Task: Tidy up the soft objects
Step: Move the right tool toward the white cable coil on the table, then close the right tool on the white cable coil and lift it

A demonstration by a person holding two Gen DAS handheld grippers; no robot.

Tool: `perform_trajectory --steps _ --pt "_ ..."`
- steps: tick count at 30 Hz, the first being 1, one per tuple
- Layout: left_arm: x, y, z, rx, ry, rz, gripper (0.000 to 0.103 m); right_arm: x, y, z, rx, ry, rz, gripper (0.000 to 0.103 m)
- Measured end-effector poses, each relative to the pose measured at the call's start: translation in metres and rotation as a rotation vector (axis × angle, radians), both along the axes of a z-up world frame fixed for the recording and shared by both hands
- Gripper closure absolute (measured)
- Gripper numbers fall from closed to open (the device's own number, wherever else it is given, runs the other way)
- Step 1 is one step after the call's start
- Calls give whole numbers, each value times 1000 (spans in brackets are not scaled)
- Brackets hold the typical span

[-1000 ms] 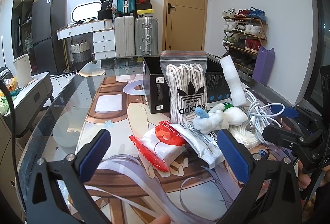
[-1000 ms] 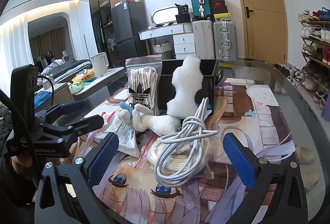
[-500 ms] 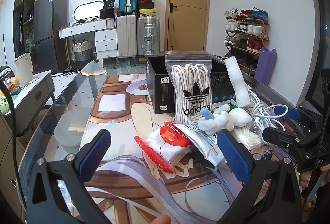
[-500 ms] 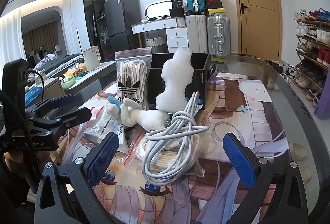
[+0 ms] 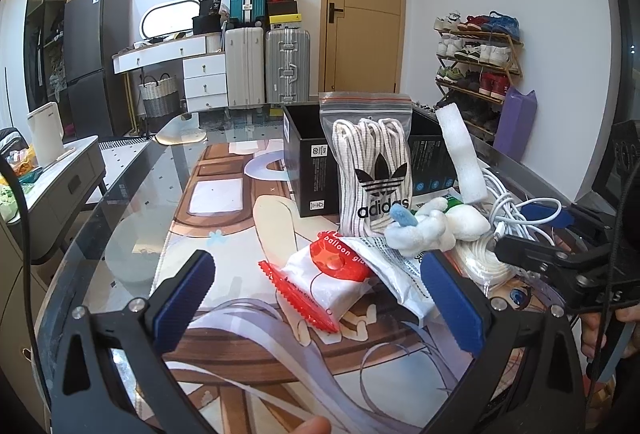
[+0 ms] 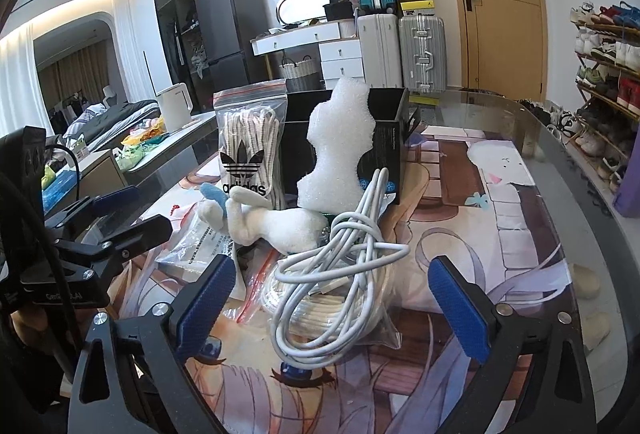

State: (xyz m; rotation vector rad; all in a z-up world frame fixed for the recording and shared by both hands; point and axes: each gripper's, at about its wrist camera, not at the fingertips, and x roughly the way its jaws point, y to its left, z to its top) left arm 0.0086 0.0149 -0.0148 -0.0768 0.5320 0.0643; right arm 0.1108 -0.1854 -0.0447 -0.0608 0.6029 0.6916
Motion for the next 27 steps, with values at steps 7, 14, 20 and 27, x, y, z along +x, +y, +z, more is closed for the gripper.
perform_trajectory --steps 7,14,20,27 --pt "0 0 0 6 0 0 0 5 3 -1 -47 -8 -19 19" --pt "0 0 0 6 4 -3 0 12 2 -3 -42 18 -22 27" --pt "-1 -2 2 7 5 -3 0 16 4 -5 -48 47 -1 40" --pt "-1 -3 3 5 7 -3 0 16 -2 -6 -38 36 -14 63"
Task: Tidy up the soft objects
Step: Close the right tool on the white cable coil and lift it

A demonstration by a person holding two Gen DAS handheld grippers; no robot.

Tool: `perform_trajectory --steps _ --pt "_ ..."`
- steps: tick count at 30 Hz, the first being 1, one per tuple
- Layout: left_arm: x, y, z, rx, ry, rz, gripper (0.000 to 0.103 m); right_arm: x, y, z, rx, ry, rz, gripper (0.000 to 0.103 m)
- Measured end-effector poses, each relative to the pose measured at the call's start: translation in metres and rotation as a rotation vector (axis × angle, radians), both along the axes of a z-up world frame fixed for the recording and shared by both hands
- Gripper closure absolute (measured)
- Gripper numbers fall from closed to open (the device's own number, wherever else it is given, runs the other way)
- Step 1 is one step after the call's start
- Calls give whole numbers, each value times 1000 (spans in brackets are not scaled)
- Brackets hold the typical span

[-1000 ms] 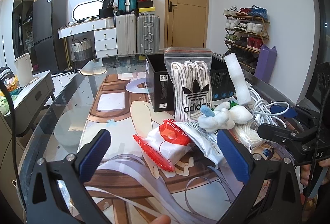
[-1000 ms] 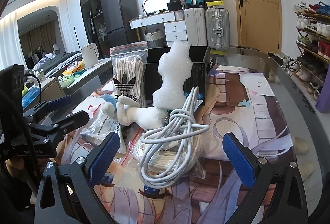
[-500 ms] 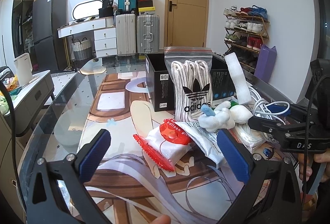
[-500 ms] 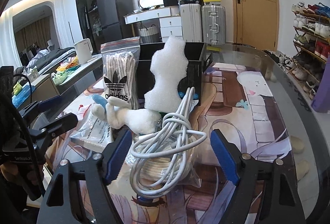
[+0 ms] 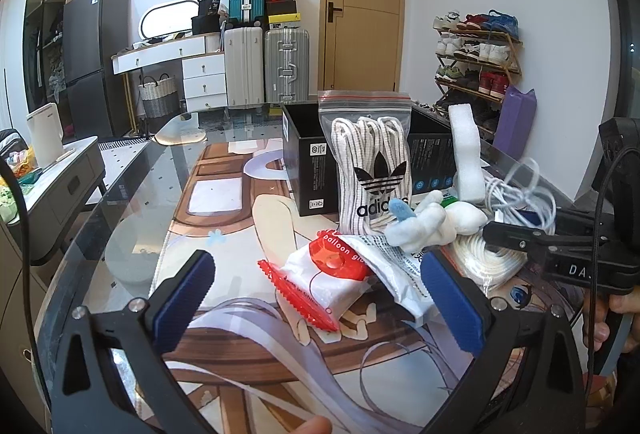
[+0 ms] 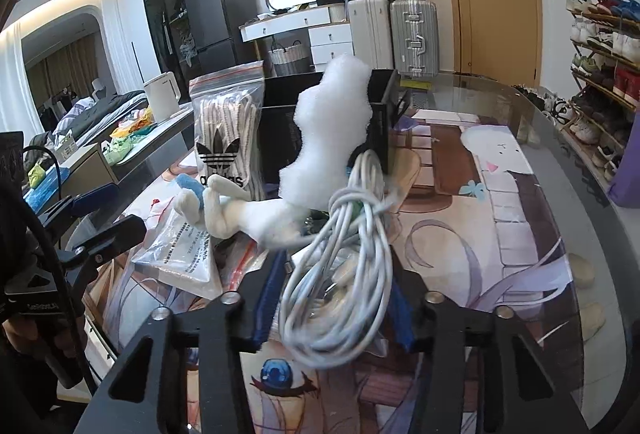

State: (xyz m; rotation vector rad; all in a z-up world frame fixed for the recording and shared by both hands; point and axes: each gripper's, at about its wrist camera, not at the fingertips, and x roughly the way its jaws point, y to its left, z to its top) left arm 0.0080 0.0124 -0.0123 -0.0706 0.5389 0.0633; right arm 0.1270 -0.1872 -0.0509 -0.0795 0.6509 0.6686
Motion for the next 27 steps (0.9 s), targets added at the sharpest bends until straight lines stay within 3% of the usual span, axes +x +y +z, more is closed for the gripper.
perform_trajectory --steps 11,13,22,27 --pt "0 -3 3 5 1 -1 0 -2 -6 1 10 -6 5 65" --pt "0 -3 3 4 0 -2 0 -2 -6 2 16 -11 0 56" --pt "0 -3 4 5 1 -3 0 2 -10 7 71 -3 -19 30" --pt "0 -3 4 5 1 -1 0 7 -5 8 90 16 -32 29"
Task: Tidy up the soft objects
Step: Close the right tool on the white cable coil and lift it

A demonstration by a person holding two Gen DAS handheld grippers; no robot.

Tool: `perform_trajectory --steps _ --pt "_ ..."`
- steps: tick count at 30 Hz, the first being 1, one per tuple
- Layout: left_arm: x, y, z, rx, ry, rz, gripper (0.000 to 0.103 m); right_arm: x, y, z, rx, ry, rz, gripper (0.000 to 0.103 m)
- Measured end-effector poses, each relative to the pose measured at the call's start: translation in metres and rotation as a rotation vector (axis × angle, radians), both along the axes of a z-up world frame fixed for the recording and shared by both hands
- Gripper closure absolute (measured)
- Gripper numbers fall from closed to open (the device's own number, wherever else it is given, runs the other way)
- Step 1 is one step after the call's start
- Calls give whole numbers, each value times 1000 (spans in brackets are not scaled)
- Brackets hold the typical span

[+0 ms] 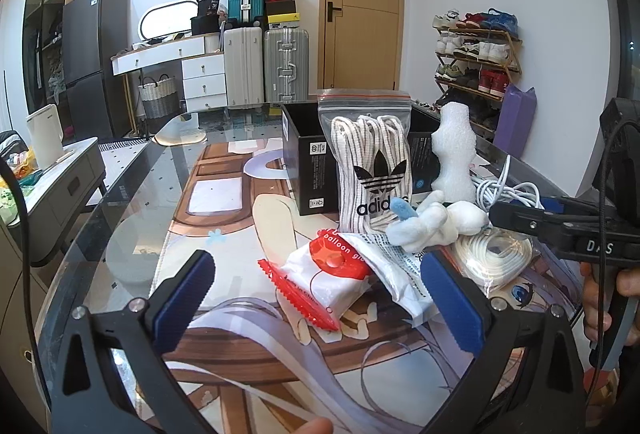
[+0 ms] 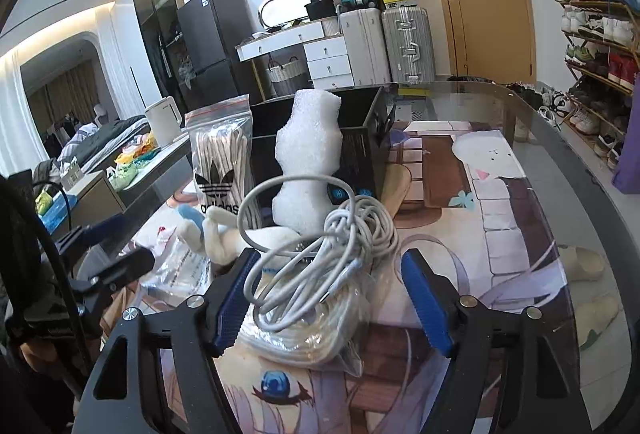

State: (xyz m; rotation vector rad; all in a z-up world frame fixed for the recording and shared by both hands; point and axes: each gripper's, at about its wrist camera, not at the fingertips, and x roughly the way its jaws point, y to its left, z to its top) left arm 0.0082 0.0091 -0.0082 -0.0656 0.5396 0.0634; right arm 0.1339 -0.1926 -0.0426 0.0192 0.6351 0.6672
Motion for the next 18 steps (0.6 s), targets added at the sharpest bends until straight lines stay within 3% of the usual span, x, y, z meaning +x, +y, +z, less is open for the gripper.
perform_trajectory --steps 3,5,9,10,11,18 --pt "0 2 1 -1 -1 2 0 2 1 0 27 31 7 48" --pt "1 4 1 -3 -1 2 0 3 2 0 24 30 -6 50" --pt "2 5 1 -3 0 1 0 -1 -4 4 41 -4 -30 66" --pt "2 5 1 -2 0 1 0 -2 -8 5 59 -5 -33 79" --pt "2 6 1 0 -1 2 0 -1 -11 5 71 -1 -44 85" --pt "2 7 3 1 -4 8 0 -5 -31 2 129 -15 -67 87"
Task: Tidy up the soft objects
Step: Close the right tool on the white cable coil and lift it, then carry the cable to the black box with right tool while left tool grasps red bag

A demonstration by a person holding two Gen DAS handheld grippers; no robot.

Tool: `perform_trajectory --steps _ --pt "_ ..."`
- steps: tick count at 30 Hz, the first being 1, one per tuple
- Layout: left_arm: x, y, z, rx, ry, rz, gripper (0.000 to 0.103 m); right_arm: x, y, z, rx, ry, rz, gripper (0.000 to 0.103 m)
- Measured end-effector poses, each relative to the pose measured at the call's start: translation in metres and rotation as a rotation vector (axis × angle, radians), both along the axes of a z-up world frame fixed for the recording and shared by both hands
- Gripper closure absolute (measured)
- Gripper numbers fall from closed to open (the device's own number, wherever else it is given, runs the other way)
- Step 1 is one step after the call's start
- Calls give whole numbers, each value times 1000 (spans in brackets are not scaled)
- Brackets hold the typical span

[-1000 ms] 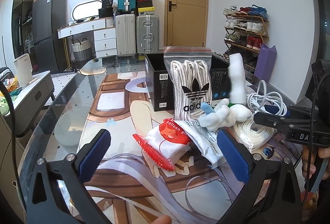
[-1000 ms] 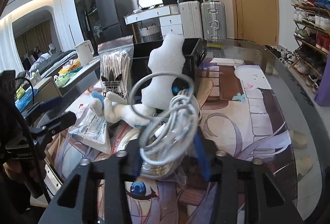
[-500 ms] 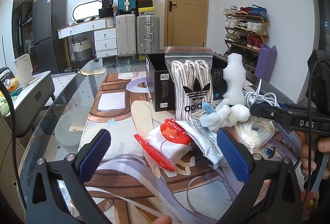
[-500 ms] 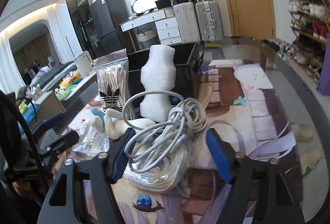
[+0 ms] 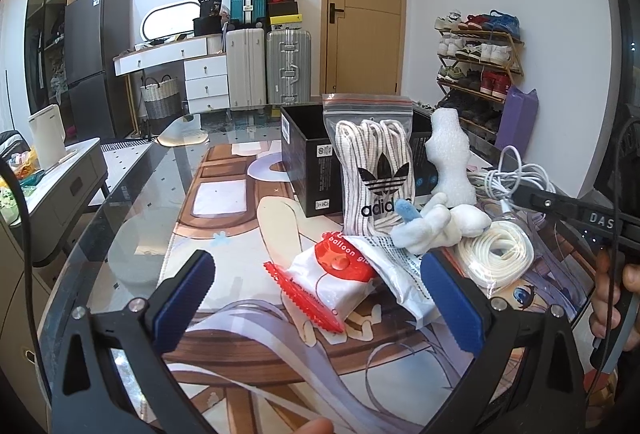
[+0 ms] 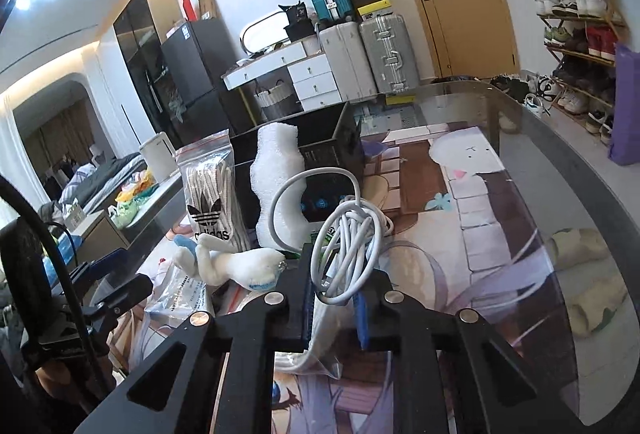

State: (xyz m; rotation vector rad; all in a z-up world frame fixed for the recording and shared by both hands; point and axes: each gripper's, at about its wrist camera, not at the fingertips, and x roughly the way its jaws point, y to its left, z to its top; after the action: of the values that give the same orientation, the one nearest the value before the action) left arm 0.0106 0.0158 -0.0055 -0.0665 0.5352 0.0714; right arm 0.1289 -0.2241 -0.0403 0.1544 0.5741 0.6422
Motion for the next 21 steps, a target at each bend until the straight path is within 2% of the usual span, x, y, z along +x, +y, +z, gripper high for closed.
perform_trajectory --steps 6,10,17,21 --pt "2 10 1 -10 10 22 0 -11 -13 9 62 -62 23 89" --pt "10 19 -2 -40 51 44 0 -18 -19 18 124 -91 44 89" --pt "18 21 -10 -26 117 41 0 -27 -21 29 160 -116 84 89" --pt "25 17 -14 18 172 33 0 -30 -17 30 150 -114 94 89"
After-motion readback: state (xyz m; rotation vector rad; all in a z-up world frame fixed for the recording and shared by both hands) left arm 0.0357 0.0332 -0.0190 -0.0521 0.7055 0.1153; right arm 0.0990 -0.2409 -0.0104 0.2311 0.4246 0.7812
